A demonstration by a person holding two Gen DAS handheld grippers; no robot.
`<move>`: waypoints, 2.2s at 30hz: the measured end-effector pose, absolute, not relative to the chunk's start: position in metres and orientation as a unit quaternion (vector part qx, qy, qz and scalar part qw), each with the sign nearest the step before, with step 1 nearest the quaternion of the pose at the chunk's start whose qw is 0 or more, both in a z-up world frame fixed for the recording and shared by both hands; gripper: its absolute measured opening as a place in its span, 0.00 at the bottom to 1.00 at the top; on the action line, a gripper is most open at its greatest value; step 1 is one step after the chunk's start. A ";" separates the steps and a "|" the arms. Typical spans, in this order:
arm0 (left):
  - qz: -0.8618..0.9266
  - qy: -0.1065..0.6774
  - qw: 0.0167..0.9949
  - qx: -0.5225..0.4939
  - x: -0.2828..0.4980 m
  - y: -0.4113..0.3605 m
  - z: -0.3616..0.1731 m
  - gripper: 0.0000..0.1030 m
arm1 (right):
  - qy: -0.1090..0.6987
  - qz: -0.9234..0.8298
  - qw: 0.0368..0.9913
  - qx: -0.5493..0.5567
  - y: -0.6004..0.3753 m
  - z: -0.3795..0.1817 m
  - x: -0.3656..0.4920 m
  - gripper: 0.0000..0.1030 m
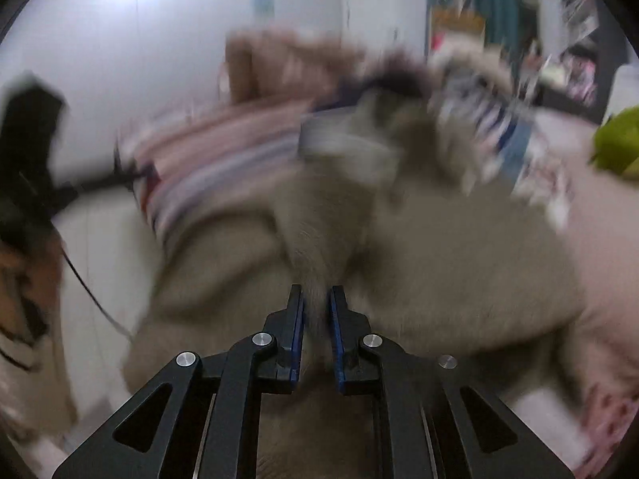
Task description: Fold small clothes
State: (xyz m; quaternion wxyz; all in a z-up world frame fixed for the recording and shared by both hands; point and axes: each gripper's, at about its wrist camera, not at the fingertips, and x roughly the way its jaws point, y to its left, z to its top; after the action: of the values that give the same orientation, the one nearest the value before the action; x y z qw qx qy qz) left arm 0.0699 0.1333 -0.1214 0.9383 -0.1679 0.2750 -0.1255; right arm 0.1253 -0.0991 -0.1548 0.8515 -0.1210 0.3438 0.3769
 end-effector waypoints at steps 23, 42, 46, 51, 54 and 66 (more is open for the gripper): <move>-0.129 0.281 0.937 -0.161 0.065 0.128 -0.130 0.81 | 0.321 0.409 0.852 -0.061 -0.149 -0.121 0.079 0.71; -0.115 0.331 0.932 -0.093 0.085 0.077 -0.142 0.88 | 0.276 0.177 0.945 -0.011 -0.293 -0.160 0.047 1.00; -0.091 0.356 0.923 -0.112 0.089 0.092 -0.164 0.88 | 0.311 0.198 0.929 0.024 -0.302 -0.199 0.058 1.00; -0.070 0.392 0.903 -0.159 0.080 0.131 -0.201 0.88 | 0.367 0.241 0.893 0.102 -0.315 -0.239 0.071 1.00; -0.061 0.407 0.892 -0.187 0.071 0.149 -0.220 0.88 | 0.388 0.266 0.870 0.150 -0.317 -0.257 0.077 1.00; -0.104 0.454 0.845 -0.262 0.061 0.162 -0.271 0.89 | 0.412 0.339 0.817 0.218 -0.299 -0.276 0.090 0.86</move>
State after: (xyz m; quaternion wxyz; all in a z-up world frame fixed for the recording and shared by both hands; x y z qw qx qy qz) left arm 0.0613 0.1621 -0.2714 0.8454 -0.2624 0.4536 -0.1039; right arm 0.0900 -0.2988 -0.2763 0.8169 0.2184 0.4124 0.3389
